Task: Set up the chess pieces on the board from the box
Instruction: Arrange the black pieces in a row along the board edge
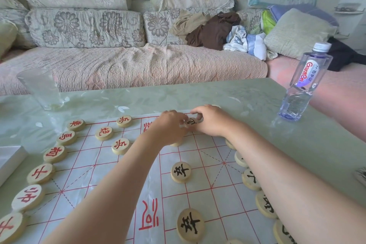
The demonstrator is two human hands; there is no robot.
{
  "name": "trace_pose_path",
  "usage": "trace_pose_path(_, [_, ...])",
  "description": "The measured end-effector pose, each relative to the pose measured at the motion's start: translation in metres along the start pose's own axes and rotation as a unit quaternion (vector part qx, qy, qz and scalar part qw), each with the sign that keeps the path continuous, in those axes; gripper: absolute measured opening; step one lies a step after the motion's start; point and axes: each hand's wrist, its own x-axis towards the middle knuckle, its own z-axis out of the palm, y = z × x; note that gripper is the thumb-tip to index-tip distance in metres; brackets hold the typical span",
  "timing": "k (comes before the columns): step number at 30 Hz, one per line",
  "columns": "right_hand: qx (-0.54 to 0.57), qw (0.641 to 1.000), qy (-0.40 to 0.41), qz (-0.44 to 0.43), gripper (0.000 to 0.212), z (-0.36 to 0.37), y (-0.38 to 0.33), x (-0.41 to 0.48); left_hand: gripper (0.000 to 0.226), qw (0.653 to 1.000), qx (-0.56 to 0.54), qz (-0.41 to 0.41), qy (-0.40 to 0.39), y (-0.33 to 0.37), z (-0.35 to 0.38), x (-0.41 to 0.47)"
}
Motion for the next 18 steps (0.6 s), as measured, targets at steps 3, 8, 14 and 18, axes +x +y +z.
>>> trace_pose_path(3, [0.002,1.0,-0.016,-0.011,0.055,0.0006,0.0001,-0.0022,0.033,1.0,-0.014,-0.001,0.009,0.001,-0.0024,0.0005])
trace_pose_path(8, [0.001,1.0,-0.011,-0.02,0.043,0.0002,-0.0015,-0.0022,0.035,1.0,-0.014,-0.006,0.005,0.0018,-0.0019,-0.0004])
trace_pose_path(14, [0.007,0.999,-0.01,-0.038,0.039,0.0023,-0.005,-0.0018,0.038,1.0,-0.012,-0.01,-0.004,0.0006,-0.0016,-0.0007])
trace_pose_path(18, [0.012,0.999,-0.009,-0.034,0.037,0.0031,-0.0041,-0.0002,0.039,1.0,-0.02,-0.006,-0.01,-0.0003,0.0007,0.0008])
